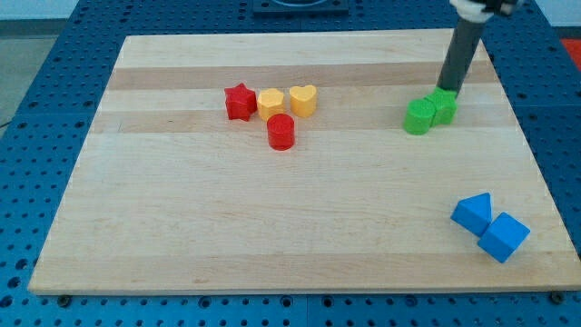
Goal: Move green star and green circle slightly left and down
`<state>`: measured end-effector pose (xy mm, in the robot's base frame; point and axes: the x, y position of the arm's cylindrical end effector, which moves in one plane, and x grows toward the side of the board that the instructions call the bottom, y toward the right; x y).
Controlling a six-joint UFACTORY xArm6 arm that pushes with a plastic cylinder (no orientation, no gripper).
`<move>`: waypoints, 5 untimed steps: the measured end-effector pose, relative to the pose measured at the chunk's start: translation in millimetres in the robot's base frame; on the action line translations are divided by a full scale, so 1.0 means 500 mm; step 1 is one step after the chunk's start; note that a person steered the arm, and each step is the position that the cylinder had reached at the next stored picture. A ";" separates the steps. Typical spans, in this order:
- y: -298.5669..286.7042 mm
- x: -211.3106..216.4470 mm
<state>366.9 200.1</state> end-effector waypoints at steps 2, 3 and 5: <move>-0.056 0.153; -0.067 0.195; -0.070 0.188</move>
